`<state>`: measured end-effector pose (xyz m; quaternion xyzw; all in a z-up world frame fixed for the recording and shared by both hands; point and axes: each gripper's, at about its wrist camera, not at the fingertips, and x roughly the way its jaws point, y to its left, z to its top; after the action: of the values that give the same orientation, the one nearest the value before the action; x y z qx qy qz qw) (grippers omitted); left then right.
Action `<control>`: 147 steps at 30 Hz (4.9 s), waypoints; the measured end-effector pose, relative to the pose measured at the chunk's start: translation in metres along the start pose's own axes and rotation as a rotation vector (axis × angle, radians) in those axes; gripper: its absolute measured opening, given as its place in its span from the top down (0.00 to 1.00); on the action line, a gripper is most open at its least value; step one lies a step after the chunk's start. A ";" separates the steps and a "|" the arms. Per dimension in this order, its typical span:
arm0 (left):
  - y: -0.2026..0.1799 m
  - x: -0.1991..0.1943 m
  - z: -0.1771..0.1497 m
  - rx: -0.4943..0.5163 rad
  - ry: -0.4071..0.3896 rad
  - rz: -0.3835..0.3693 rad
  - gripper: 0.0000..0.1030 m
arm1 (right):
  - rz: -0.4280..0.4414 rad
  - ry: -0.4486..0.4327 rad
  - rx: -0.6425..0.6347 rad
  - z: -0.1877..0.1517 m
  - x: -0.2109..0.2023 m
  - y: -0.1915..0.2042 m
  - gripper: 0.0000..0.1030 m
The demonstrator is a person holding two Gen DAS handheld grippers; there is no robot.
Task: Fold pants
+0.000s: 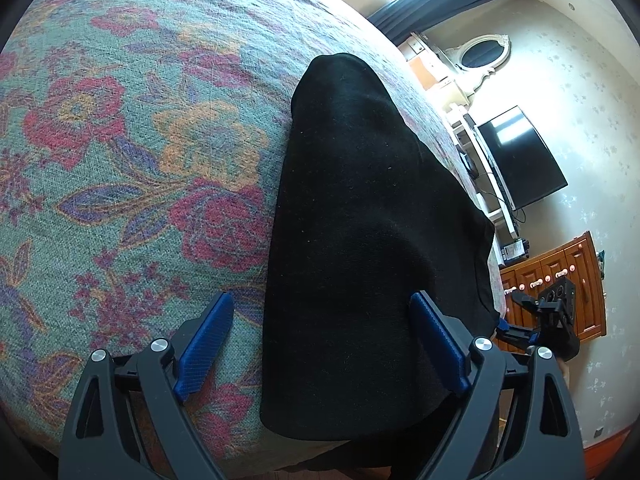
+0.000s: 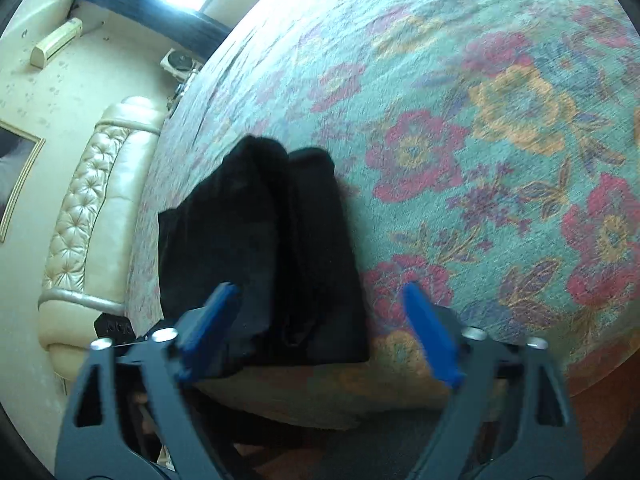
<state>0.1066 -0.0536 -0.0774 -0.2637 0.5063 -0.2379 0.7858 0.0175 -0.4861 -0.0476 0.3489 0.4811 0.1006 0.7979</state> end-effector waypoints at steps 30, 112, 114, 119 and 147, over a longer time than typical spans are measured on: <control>0.012 0.018 0.010 -0.075 0.116 -0.180 0.11 | 0.210 0.210 0.007 -0.016 0.051 -0.009 0.07; 0.008 -0.001 0.025 0.045 0.144 -0.205 0.34 | 0.241 0.077 -0.020 0.025 0.015 -0.048 0.19; 0.013 -0.002 0.033 0.007 0.148 -0.256 0.33 | 0.268 0.073 -0.012 0.038 0.022 -0.051 0.16; 0.024 -0.001 0.041 -0.099 0.207 -0.427 0.26 | 0.338 0.109 0.014 0.067 0.052 -0.051 0.16; 0.018 0.071 0.153 -0.048 0.180 -0.178 0.18 | 0.393 0.187 -0.008 0.096 0.102 -0.018 0.15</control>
<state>0.2758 -0.0587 -0.0834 -0.3041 0.5548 -0.3172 0.7065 0.1470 -0.4926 -0.1023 0.4218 0.4754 0.2881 0.7163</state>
